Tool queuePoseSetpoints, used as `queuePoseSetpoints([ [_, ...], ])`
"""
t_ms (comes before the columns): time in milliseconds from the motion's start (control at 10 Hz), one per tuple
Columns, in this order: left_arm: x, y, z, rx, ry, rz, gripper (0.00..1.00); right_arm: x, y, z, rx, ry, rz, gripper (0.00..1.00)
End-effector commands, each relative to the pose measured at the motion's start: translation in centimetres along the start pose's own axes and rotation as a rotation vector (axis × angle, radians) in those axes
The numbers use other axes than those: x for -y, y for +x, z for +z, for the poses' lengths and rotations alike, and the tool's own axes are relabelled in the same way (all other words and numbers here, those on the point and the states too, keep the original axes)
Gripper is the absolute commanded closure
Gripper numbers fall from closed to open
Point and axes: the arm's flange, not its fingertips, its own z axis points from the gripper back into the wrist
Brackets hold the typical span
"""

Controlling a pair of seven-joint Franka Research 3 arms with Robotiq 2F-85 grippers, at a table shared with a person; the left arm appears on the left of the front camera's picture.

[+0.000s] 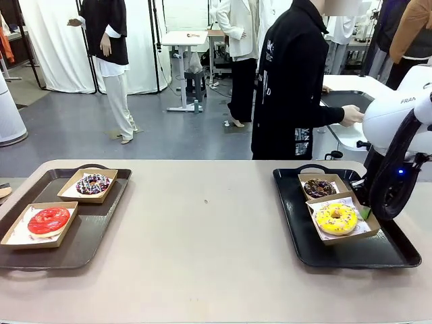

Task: Individually package the donuts and arrange them on the tray.
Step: Place the picked Paper togo box on the Handle tray.

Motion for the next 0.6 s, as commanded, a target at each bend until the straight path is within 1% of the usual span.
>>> queuePoseSetpoints([
  [0, 0.1, -0.1, 0.2, 0.005, -0.002, -0.003, 0.0, 0.3, 1.1, -1.0, 0.01, -0.029, -0.032, 0.98],
  [400, 0.1, -0.1, 0.2, 0.005, -0.002, -0.003, 0.0, 0.8, 2.1, -2.7, 0.032, -0.024, -0.045, 0.98],
  [500, 0.1, -0.1, 0.2, 0.005, -0.002, -0.003, 0.0, 0.9, 2.2, -3.2, 0.023, -0.029, -0.046, 0.98],
])
